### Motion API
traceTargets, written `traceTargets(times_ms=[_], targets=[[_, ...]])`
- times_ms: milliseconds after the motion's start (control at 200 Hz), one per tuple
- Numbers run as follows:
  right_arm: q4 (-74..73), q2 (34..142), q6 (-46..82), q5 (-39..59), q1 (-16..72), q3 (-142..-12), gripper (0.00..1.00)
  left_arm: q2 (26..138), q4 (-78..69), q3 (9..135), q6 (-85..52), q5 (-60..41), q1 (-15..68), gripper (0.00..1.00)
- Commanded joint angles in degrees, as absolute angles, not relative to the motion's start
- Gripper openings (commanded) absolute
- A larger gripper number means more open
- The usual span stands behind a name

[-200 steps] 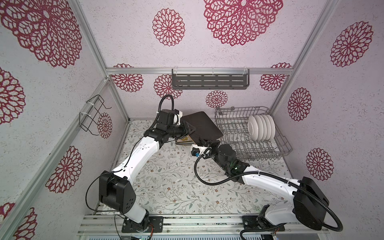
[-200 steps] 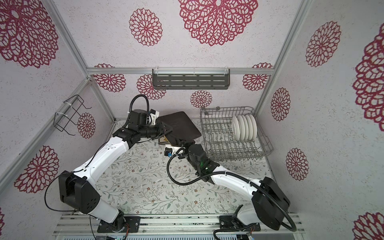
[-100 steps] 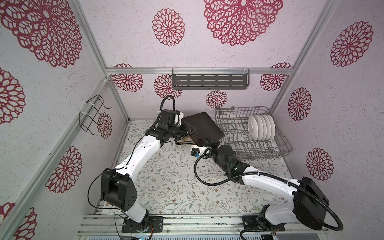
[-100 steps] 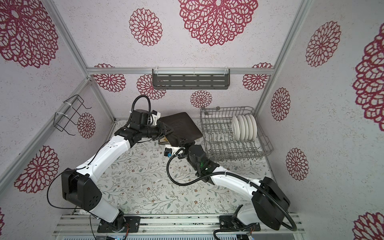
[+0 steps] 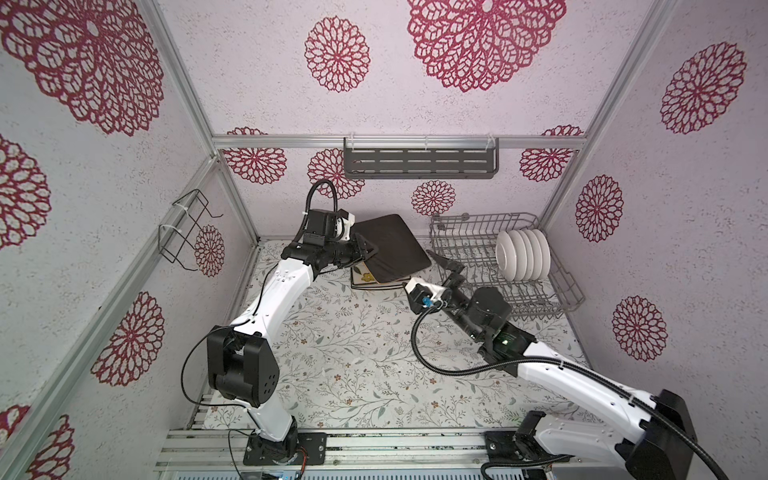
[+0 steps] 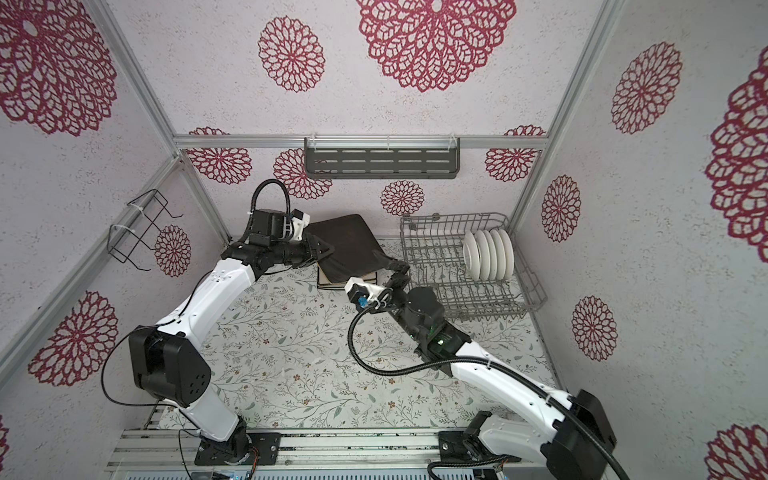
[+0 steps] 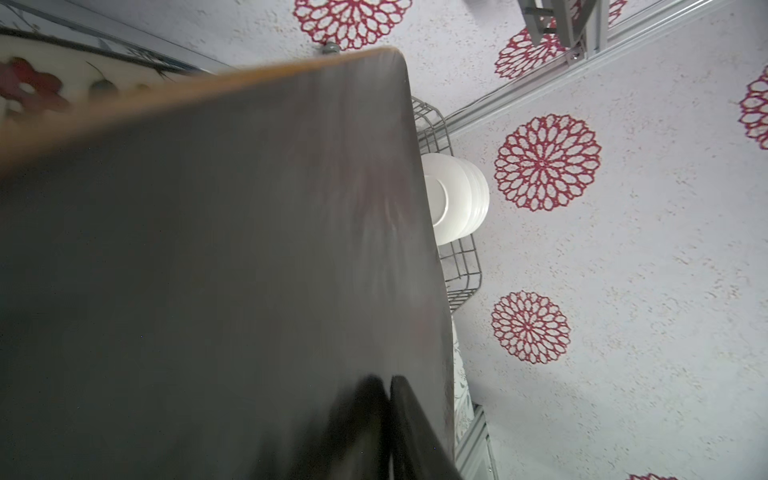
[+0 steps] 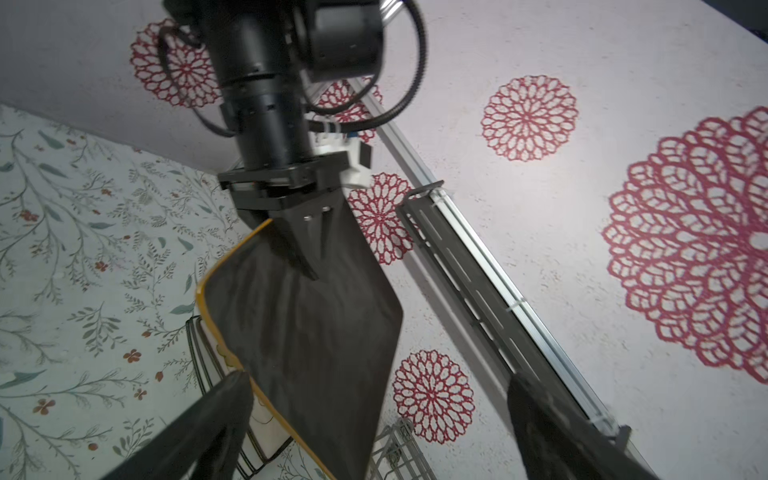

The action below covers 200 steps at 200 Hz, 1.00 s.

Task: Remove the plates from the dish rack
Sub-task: 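Grasp the dark plate edge with the left gripper and release the right, then lower the dark square plate onto the stack with the left gripper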

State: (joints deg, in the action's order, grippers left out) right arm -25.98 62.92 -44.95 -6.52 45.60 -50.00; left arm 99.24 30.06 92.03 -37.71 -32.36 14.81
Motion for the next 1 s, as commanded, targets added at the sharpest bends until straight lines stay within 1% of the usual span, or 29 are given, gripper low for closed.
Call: traceTargets(times_ms=[0, 185, 455, 560, 580, 655, 996], targets=[[-23.9, 58.4, -35.0, -1.8, 41.6, -48.3, 0.99, 100.6, 27.2, 96.7, -32.1, -37.6, 14.1, 0.00], [-23.7, 54.7, -30.2, -0.7, 35.9, -46.1, 0.99, 105.6, 30.3, 101.8, -28.0, -40.8, 13.3, 0.00], [-24.5, 54.1, -25.5, 0.4, 30.3, -43.5, 0.99, 111.7, 36.2, 108.4, -23.5, -41.3, 11.9, 0.00], [-25.7, 54.4, -24.2, 1.0, 28.8, -42.4, 0.99, 111.9, 36.3, 108.4, -23.1, -41.4, 11.8, 0.00], [-26.0, 54.6, -24.0, 1.1, 28.5, -42.2, 0.99, 114.0, 36.2, 108.4, -23.0, -41.4, 11.8, 0.00], [-26.9, 55.0, -23.3, 1.4, 27.6, -41.9, 0.99, 114.8, 36.6, 108.9, -22.5, -41.5, 11.7, 0.00], [-29.6, 57.6, -21.6, 3.7, 24.5, -41.7, 0.99, 119.7, 37.6, 113.8, -21.3, -42.2, 10.5, 0.00]])
